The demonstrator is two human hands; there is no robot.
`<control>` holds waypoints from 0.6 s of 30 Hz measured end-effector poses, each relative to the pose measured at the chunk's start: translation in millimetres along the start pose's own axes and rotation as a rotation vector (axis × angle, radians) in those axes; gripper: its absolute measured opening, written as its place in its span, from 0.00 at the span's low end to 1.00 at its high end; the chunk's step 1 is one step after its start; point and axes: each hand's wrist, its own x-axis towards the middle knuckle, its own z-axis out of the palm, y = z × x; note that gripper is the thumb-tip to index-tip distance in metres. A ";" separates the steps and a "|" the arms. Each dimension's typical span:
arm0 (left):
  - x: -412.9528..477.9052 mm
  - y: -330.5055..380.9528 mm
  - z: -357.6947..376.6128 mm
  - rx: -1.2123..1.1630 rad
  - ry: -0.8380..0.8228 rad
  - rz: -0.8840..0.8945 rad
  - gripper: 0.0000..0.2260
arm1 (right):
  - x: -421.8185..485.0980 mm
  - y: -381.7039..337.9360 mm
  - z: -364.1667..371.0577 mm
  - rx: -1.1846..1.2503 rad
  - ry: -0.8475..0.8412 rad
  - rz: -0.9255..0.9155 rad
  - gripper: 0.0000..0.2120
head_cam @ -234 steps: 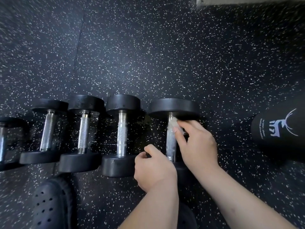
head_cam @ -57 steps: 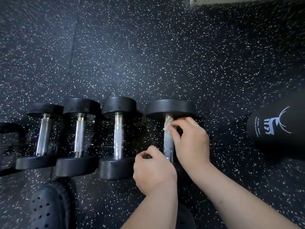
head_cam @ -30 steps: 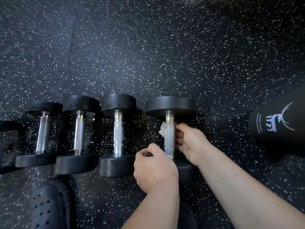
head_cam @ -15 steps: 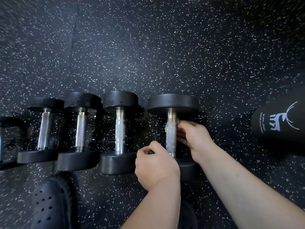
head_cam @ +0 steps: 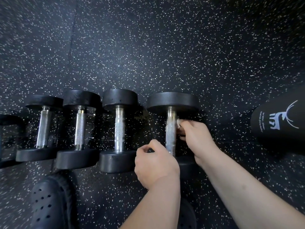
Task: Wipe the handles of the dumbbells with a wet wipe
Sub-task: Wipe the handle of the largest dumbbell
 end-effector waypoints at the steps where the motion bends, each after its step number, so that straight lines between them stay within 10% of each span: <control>1: -0.2 0.1 -0.1 -0.001 0.001 0.002 0.14 | -2.4 0.2 -1.9 -0.065 0.032 -0.046 0.17; 18: -1.0 2.5 -0.4 -0.068 0.025 -0.042 0.14 | -7.9 -0.1 2.2 -0.754 0.174 -0.697 0.06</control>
